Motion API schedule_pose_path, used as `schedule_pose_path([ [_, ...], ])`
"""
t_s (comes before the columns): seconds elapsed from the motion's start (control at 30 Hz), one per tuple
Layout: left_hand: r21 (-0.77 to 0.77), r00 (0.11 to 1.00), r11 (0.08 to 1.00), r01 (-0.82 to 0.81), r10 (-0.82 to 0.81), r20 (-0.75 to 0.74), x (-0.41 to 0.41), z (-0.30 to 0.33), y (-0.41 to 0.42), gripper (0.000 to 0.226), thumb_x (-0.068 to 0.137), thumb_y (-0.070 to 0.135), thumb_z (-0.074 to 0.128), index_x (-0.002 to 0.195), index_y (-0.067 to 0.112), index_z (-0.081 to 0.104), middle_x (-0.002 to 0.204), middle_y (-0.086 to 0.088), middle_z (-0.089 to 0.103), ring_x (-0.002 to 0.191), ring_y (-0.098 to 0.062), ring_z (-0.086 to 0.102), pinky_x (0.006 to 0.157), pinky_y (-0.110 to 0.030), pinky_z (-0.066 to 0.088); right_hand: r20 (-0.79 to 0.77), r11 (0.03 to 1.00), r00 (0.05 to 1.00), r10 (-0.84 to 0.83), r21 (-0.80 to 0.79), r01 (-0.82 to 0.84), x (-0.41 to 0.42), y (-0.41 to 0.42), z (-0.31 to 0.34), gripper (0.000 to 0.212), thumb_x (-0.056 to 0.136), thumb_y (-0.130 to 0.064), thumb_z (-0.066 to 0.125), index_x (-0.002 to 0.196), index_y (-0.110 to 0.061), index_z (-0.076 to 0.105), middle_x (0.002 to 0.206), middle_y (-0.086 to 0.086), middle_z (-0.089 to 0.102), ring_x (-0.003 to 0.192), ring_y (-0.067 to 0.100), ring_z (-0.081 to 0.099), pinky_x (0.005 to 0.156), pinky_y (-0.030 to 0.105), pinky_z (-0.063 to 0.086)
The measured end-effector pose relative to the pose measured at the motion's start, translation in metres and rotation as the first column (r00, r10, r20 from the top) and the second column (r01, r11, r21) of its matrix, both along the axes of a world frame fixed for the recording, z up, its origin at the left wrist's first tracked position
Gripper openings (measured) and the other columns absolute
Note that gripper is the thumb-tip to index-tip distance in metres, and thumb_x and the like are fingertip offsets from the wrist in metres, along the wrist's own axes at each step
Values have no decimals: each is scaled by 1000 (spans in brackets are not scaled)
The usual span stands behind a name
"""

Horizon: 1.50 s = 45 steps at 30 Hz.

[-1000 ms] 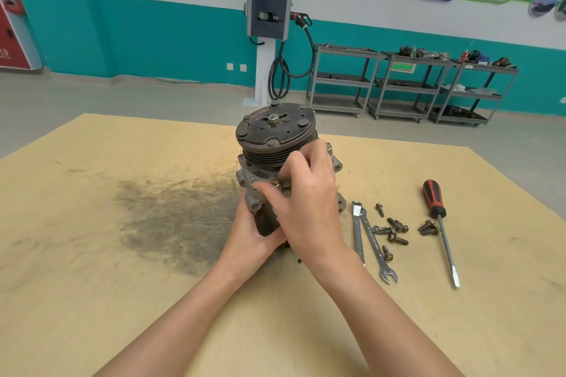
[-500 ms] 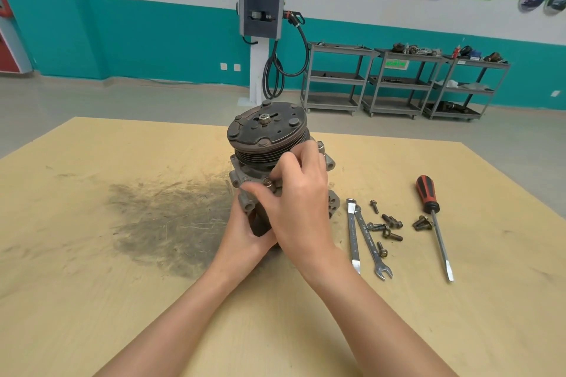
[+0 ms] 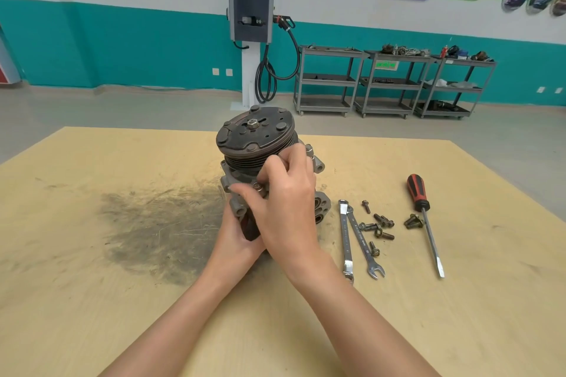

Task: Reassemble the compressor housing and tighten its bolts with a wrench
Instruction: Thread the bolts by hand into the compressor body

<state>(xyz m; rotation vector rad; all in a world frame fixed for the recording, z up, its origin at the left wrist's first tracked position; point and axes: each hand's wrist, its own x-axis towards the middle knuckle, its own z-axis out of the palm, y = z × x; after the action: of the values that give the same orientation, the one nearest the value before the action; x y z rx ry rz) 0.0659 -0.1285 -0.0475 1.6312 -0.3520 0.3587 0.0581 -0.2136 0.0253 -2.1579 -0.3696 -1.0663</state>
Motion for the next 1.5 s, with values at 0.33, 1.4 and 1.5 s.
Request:
schedule_pose_path([
  [0.33, -21, 1000, 1000, 22, -22, -13, 3, -3, 2, 64, 77, 16, 73, 132, 23, 42, 118, 28, 62, 114, 8, 57, 87, -7, 45, 5, 998, 998, 60, -28, -60, 0, -6, -2, 17, 81, -12, 73, 77, -5, 58, 94, 10, 46, 85, 27, 44, 73, 45, 45],
  [1.4, -40, 998, 999, 23, -25, -65, 1, -3, 3, 67, 75, 15, 77, 128, 32, 41, 123, 20, 63, 120, 1, 56, 95, -15, 46, -58, 996, 995, 79, -27, -81, -2, -9, -2, 21, 79, -16, 77, 82, -4, 61, 101, 9, 47, 95, 23, 42, 85, 30, 40],
  [1.5, -58, 997, 998, 28, -32, -73, 2, -7, 3, 67, 80, 3, 78, 131, 26, 40, 129, 7, 61, 126, -6, 55, 104, -25, 44, -75, 981, 978, 193, 51, -190, -13, -27, 9, 22, 80, -28, 76, 90, -12, 66, 99, 1, 49, 97, 16, 44, 84, 15, 35],
])
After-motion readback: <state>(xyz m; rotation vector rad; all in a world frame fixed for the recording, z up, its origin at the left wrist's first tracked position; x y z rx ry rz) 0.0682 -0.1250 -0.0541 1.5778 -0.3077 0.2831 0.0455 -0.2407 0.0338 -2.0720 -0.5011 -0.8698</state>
